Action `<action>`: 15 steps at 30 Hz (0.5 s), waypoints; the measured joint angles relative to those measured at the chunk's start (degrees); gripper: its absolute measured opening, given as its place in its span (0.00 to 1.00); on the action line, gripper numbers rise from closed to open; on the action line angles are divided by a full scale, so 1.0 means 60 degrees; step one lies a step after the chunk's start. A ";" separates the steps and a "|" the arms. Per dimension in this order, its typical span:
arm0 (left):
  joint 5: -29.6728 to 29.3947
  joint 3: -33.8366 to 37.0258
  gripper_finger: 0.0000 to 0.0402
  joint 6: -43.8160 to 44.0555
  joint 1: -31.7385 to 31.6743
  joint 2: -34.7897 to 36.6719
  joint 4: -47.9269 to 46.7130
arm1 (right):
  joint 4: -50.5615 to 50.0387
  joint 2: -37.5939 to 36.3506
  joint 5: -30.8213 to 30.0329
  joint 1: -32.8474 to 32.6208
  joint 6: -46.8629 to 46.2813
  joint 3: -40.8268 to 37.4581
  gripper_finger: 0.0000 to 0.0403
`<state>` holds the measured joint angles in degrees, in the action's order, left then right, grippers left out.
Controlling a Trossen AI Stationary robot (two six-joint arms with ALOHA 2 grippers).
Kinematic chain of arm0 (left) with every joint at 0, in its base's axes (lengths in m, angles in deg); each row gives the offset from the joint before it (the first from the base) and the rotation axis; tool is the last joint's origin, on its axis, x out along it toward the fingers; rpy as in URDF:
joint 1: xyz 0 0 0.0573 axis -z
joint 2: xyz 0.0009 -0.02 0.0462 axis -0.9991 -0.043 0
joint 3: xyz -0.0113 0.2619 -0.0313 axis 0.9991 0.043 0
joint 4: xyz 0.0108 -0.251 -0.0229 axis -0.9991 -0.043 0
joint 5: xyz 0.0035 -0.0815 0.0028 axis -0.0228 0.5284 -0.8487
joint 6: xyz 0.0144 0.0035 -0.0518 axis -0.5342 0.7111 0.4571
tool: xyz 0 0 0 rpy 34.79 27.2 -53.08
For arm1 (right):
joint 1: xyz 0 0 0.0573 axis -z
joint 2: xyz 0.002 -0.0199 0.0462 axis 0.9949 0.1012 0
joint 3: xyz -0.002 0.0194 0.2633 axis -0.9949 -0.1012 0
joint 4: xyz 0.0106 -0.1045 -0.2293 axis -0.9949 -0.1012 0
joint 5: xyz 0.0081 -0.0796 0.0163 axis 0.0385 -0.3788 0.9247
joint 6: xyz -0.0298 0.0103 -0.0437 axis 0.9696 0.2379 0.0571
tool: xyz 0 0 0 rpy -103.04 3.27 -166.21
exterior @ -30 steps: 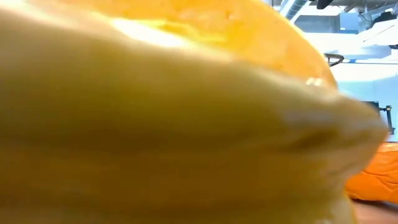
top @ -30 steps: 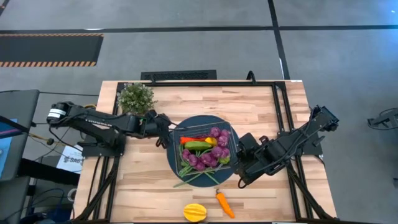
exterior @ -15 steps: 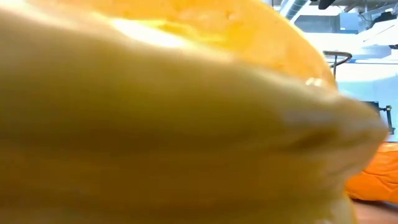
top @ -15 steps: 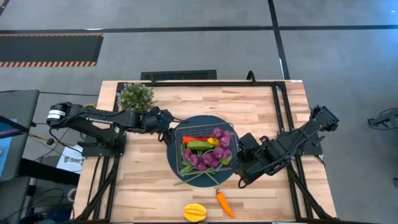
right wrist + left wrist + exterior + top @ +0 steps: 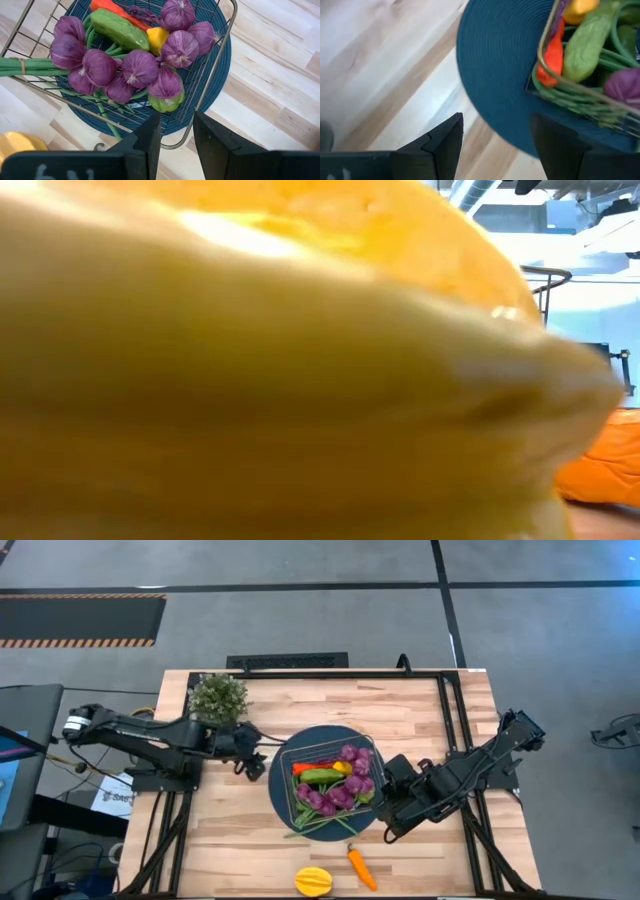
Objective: Build produce basket
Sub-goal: Adjust the gold wire basket
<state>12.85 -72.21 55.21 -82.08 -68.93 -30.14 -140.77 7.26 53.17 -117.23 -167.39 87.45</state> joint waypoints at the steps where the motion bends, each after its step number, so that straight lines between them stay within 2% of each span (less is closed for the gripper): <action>1: -0.0092 -0.0004 0.53 0.0296 0.0163 0.0169 -0.0235 | 0.0000 0.0000 0.0000 0.0000 0.0001 0.0000 0.33; 8: -0.0067 -0.0007 0.53 0.2085 0.1549 0.0656 -0.0899 | -0.0227 0.0000 -0.0004 0.0004 0.0004 0.0000 0.33; 15: -0.0646 -0.0007 0.53 0.3029 0.2764 -0.0420 -0.0097 | -0.0251 0.0000 -0.0004 0.0004 0.0007 0.0000 0.33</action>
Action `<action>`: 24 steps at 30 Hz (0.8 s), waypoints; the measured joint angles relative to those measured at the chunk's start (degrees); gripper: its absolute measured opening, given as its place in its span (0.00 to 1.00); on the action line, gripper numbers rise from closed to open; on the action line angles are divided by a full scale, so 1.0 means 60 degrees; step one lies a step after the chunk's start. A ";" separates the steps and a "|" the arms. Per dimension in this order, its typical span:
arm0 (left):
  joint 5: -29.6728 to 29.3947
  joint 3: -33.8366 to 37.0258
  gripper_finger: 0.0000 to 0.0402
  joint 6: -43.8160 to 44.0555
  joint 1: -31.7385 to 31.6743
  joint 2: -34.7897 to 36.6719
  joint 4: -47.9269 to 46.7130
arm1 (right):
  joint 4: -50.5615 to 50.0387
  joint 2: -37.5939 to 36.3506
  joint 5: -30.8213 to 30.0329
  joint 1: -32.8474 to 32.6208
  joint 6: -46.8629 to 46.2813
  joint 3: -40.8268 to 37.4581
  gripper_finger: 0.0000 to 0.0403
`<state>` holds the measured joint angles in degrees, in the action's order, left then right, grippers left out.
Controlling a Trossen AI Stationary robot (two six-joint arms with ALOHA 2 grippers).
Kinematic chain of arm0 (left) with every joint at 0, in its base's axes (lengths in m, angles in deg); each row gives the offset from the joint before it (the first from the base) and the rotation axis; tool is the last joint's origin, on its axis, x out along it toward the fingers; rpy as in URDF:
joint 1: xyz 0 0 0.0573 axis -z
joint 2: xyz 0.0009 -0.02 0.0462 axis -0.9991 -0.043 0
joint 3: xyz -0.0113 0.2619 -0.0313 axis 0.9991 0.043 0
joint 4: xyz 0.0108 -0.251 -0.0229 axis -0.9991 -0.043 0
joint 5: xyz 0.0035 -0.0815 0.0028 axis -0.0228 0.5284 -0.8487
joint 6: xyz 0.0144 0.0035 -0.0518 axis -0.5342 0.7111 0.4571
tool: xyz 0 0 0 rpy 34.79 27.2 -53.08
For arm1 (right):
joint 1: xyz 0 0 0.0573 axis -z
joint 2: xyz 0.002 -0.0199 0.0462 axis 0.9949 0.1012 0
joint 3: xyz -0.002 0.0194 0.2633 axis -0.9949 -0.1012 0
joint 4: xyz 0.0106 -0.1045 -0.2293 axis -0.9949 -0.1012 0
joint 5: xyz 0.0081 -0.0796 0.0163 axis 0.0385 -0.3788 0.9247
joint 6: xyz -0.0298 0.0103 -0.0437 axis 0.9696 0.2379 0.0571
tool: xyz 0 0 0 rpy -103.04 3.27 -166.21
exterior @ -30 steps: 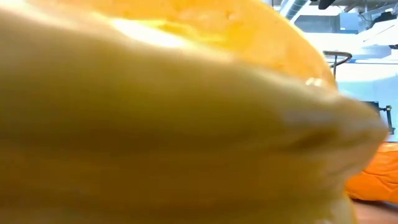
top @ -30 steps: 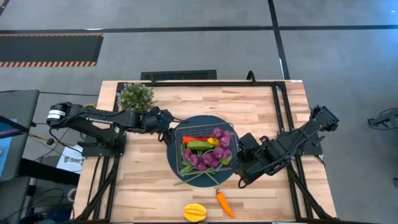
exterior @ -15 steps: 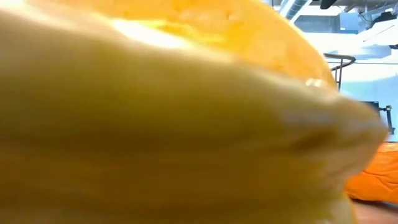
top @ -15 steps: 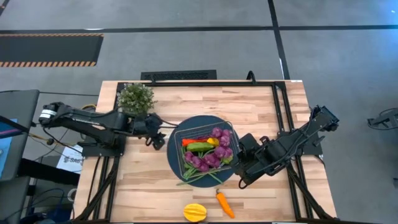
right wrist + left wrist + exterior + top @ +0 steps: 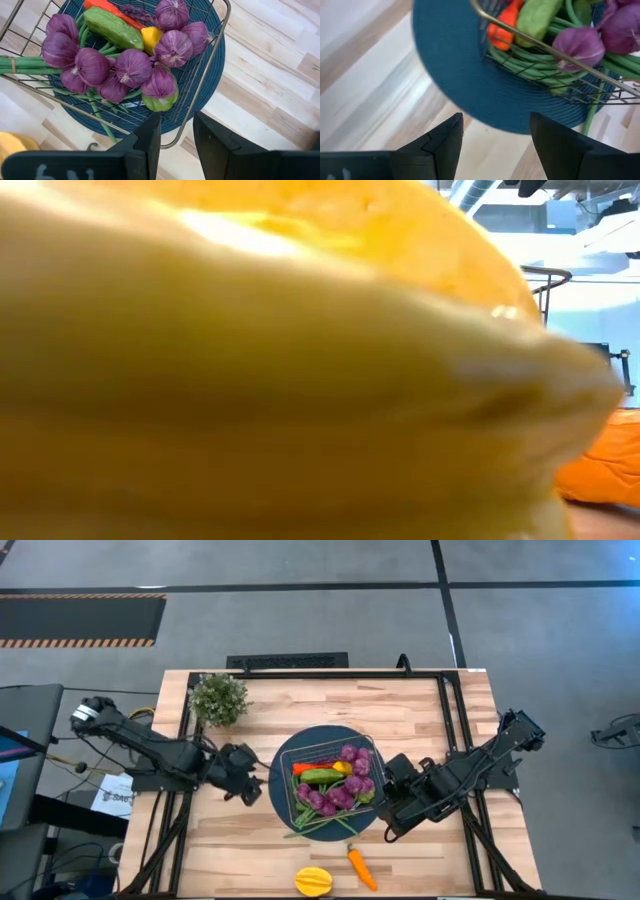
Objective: Build produce basket
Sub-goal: Adjust the gold wire basket
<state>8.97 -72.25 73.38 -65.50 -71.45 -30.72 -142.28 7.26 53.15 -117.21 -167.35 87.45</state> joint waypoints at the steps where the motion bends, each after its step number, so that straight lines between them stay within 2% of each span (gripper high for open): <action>1: -0.0061 0.0000 0.53 -0.0026 0.0048 -0.0238 0.0203 | 0.0000 0.0000 0.0000 0.0000 -0.0004 0.0000 0.33; 10: -0.0258 0.0000 0.53 -0.1010 -0.0193 -0.1669 0.1847 | -0.0031 0.0000 -0.0007 0.0000 0.0012 0.0000 0.33; 24: -0.0168 0.0000 0.53 -0.2554 -0.1635 -0.1757 0.3443 | -0.0069 0.0000 -0.0014 0.0000 -0.0004 0.0000 0.33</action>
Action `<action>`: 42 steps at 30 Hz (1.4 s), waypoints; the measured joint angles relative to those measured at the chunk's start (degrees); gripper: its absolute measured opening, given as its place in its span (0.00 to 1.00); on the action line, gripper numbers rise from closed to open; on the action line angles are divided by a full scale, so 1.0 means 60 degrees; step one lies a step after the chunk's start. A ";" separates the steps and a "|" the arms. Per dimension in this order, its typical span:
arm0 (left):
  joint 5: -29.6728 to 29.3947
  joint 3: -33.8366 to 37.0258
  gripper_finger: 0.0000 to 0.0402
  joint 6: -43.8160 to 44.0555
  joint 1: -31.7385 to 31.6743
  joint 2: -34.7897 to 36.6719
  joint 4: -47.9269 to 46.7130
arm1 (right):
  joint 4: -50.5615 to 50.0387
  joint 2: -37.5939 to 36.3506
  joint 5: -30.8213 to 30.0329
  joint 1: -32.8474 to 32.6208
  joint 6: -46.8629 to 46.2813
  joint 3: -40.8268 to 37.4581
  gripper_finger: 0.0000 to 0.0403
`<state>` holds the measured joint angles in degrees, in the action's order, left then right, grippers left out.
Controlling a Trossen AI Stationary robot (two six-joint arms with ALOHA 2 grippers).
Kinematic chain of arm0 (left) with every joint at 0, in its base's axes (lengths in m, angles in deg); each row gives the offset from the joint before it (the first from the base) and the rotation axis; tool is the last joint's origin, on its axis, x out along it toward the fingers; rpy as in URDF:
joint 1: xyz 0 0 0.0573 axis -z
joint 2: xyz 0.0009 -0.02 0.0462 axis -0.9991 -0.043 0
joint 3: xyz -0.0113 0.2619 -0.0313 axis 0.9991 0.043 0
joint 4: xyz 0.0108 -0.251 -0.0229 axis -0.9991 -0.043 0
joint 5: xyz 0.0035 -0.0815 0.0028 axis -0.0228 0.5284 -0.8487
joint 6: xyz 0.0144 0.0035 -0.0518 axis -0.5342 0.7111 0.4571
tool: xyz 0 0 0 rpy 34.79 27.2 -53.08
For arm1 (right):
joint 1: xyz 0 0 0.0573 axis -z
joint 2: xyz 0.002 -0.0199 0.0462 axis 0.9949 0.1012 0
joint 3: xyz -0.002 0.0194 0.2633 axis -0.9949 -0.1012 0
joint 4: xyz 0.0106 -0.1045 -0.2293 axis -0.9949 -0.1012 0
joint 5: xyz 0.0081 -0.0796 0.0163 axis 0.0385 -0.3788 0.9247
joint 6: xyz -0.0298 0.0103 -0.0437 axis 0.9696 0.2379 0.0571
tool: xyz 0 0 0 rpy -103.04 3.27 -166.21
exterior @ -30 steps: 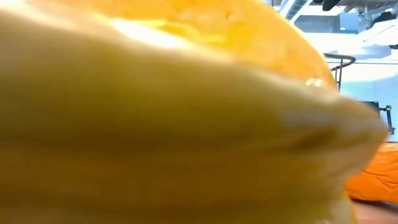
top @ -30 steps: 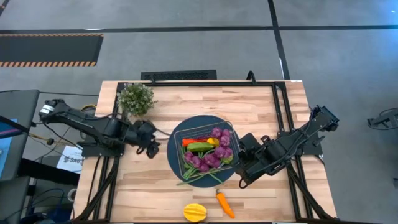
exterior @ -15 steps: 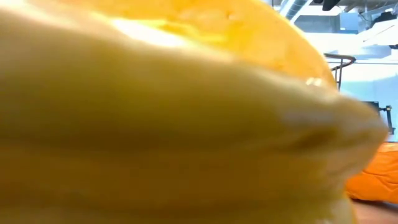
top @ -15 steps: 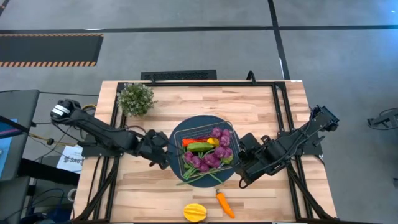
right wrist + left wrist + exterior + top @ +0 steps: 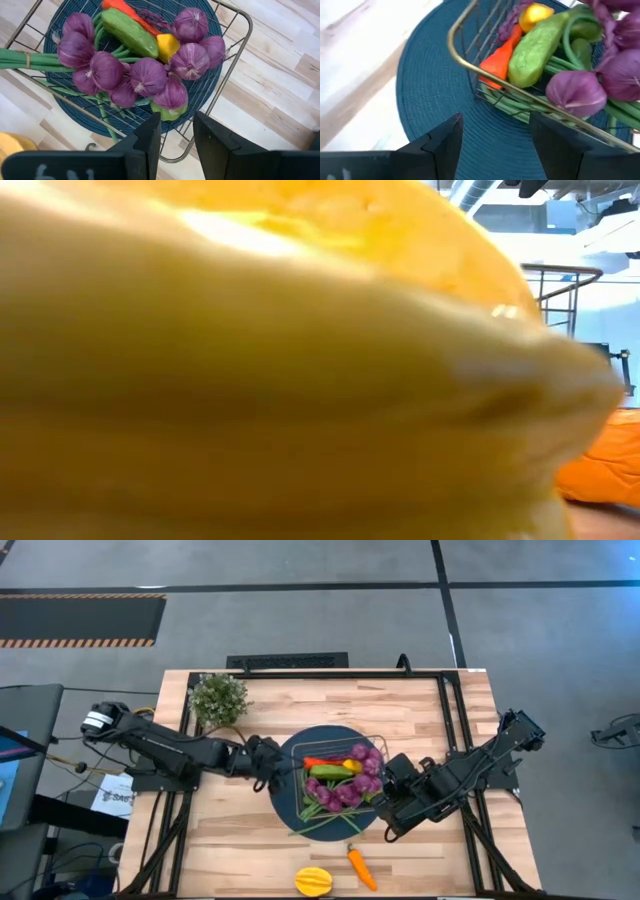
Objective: Build produce basket
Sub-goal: Adjust the gold wire basket
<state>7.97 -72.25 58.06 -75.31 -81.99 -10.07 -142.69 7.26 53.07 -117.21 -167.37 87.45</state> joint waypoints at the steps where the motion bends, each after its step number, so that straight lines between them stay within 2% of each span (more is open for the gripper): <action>1: 0.0068 0.0000 0.53 -0.0110 -0.0129 0.0000 0.0017 | 0.0000 0.0000 -0.0001 0.0000 0.0000 0.0000 0.33; 7: 0.0348 0.0000 0.53 -0.0442 -0.0645 0.0007 -0.0158 | 0.0001 0.0000 0.0003 0.0000 -0.0004 0.0000 0.33; 16: 0.0738 0.0000 0.53 -0.0061 -0.0606 0.0011 -0.1525 | -0.0632 -0.0058 0.0230 0.0039 -0.0265 -0.0161 0.32; 21: 0.0981 0.0000 0.53 0.0157 -0.0335 0.0054 -0.2301 | -0.0705 -0.0208 0.0215 0.0099 -0.0332 -0.0699 0.23; 28: 0.0984 0.0000 0.53 0.0231 -0.0219 0.0315 -0.2487 | -0.0608 -0.0531 0.0264 0.0596 -0.0347 -0.2174 0.04; 32: 0.0959 0.0000 0.53 0.0229 -0.0219 0.0508 -0.2516 | -0.0501 -0.0978 0.0495 0.0985 -0.0351 -0.3105 0.03; 35: 0.0874 0.0000 0.53 0.0228 -0.0219 0.0624 -0.2533 | 0.0418 -0.1690 0.0492 0.1248 -0.0346 -0.4001 0.01; 42: 0.0850 0.0000 0.53 0.0217 -0.0219 0.0667 -0.2563 | 0.4655 -0.3497 0.0402 0.1475 -0.0109 -0.6863 0.01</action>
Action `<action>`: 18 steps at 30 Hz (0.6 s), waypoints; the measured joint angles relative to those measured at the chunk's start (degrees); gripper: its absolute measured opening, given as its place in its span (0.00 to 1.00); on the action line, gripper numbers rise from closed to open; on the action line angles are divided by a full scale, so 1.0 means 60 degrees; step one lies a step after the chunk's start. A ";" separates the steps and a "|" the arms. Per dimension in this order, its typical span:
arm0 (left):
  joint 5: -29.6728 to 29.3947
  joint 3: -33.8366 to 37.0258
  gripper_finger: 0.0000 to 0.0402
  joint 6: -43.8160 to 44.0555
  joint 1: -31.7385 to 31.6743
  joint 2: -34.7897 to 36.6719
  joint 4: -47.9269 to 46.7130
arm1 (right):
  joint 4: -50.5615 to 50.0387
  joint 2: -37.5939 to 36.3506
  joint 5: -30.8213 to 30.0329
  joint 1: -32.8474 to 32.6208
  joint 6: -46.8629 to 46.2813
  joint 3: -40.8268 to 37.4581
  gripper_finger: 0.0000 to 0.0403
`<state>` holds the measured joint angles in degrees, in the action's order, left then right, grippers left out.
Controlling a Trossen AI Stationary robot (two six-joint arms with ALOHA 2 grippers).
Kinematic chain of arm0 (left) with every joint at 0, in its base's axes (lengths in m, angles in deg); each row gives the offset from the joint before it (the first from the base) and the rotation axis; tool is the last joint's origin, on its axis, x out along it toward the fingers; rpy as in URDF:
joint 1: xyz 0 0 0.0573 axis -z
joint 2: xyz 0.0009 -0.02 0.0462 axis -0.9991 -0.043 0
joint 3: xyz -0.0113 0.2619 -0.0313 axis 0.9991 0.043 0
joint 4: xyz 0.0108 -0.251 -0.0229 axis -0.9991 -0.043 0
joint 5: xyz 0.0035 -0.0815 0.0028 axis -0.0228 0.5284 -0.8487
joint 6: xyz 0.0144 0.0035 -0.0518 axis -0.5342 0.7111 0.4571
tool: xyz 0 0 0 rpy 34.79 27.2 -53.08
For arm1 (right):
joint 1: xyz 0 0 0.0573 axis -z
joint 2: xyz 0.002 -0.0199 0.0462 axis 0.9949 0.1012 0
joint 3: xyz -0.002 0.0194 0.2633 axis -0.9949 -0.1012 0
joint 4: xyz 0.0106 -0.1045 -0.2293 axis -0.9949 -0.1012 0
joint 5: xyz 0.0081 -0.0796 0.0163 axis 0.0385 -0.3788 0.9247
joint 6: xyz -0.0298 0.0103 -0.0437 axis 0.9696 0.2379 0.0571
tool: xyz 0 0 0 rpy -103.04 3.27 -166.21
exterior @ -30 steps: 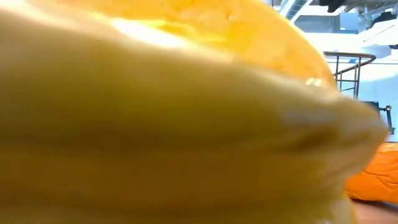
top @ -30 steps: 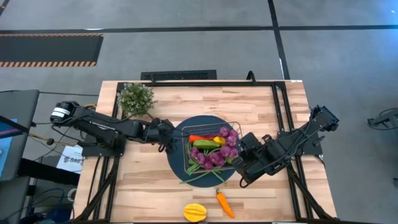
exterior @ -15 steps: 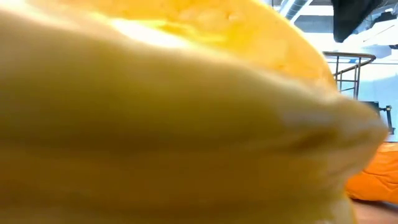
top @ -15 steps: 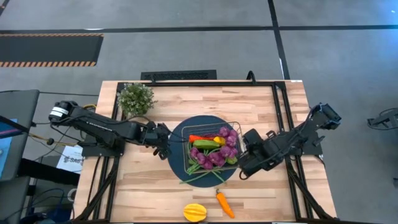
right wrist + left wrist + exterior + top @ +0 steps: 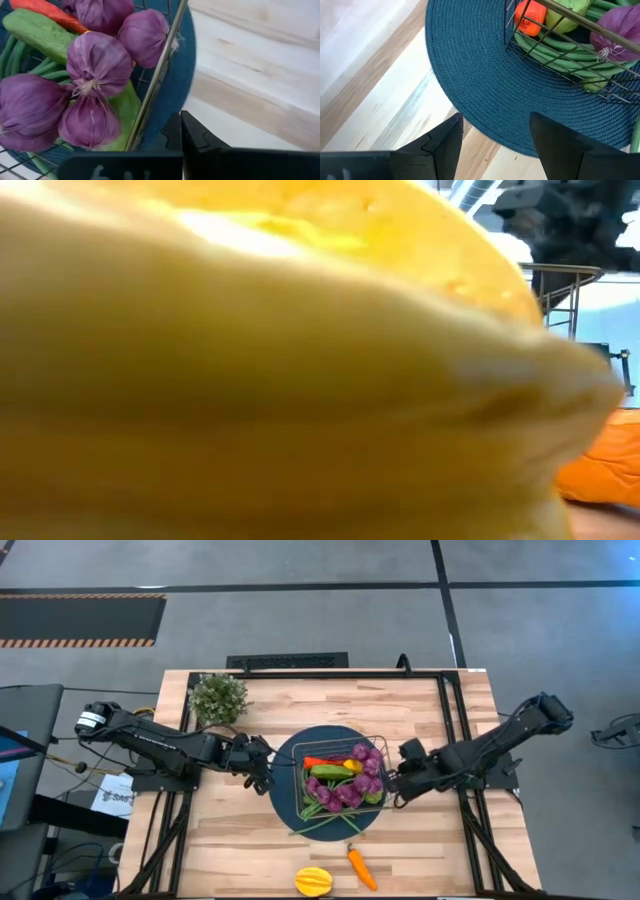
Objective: Build produce basket
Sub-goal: Adjust the gold wire basket
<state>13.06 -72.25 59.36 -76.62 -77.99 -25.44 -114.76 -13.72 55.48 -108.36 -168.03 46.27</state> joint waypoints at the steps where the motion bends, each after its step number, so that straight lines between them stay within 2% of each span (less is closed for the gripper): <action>1: 0.0000 0.0000 0.53 0.0000 0.0000 0.0000 -0.0006 | 0.0451 -0.0128 -0.0002 0.0001 0.0004 -0.0314 0.01; 4: 0.0003 0.0000 0.53 0.0013 0.0000 0.0000 -0.0065 | 0.1412 -0.0332 -0.0003 0.0062 0.0004 -0.0955 0.01; 9: 0.0062 0.0000 0.53 0.0124 0.0000 -0.0004 -0.0314 | 0.2007 -0.0248 -0.0016 0.0220 0.0130 -0.1149 0.00; 18: 0.0320 0.0000 0.53 0.0382 0.0004 -0.0004 -0.0444 | 0.3406 -0.0251 -0.0040 0.1303 0.1766 -0.1155 0.00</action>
<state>14.99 -72.25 61.66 -76.60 -78.02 -28.11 -94.33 -15.23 55.24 -100.54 -157.43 39.34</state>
